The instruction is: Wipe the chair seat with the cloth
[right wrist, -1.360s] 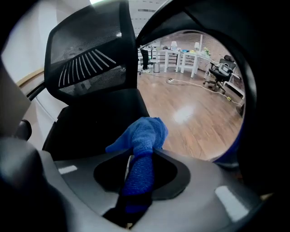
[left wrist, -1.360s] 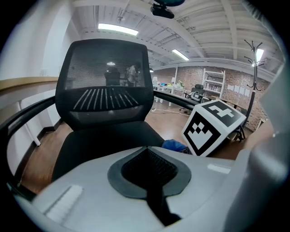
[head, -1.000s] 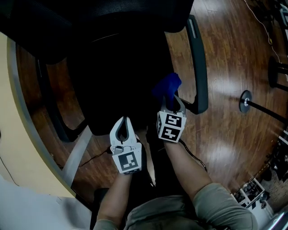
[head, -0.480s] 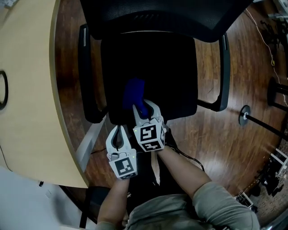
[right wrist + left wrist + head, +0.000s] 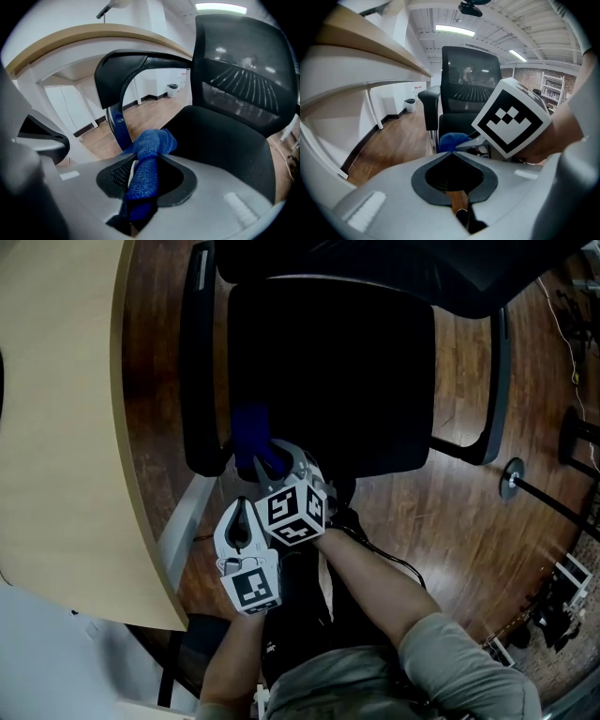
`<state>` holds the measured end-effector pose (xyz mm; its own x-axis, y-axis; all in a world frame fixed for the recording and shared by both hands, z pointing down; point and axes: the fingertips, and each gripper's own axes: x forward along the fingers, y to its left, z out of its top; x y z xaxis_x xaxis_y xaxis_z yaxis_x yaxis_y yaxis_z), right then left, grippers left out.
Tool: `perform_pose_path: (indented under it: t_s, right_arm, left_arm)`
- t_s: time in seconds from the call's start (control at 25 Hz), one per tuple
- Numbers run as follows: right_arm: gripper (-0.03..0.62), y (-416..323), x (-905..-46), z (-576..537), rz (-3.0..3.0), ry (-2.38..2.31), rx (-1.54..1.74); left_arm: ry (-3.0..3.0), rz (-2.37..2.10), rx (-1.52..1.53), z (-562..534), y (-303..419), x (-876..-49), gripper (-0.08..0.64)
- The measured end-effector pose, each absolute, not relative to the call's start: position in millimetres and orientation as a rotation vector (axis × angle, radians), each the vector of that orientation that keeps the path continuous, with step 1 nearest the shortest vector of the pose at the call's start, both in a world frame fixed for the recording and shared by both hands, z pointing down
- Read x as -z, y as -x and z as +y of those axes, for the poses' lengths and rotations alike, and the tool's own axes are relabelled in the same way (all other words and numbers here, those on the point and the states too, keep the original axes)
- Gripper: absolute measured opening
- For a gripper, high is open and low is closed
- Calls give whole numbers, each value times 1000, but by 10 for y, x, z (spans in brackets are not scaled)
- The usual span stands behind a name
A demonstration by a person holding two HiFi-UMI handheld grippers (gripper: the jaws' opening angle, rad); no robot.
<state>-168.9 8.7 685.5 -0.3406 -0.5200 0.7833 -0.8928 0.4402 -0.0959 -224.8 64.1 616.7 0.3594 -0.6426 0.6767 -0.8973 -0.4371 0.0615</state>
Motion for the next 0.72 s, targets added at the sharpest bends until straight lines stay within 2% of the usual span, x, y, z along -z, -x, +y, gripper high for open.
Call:
perform_pose_path:
  t_s: [0.28,0.72]
  right_arm:
    - [104,1081,-6945,212,-1901,-1328,-751]
    - [104,-721,-6781,774,-1595,-1646,-851]
  left_arm:
    - [-2252,-1269,-836,737,1925,-6259,5]
    - [-2428,-1039,-808,894,580,-6098,5]
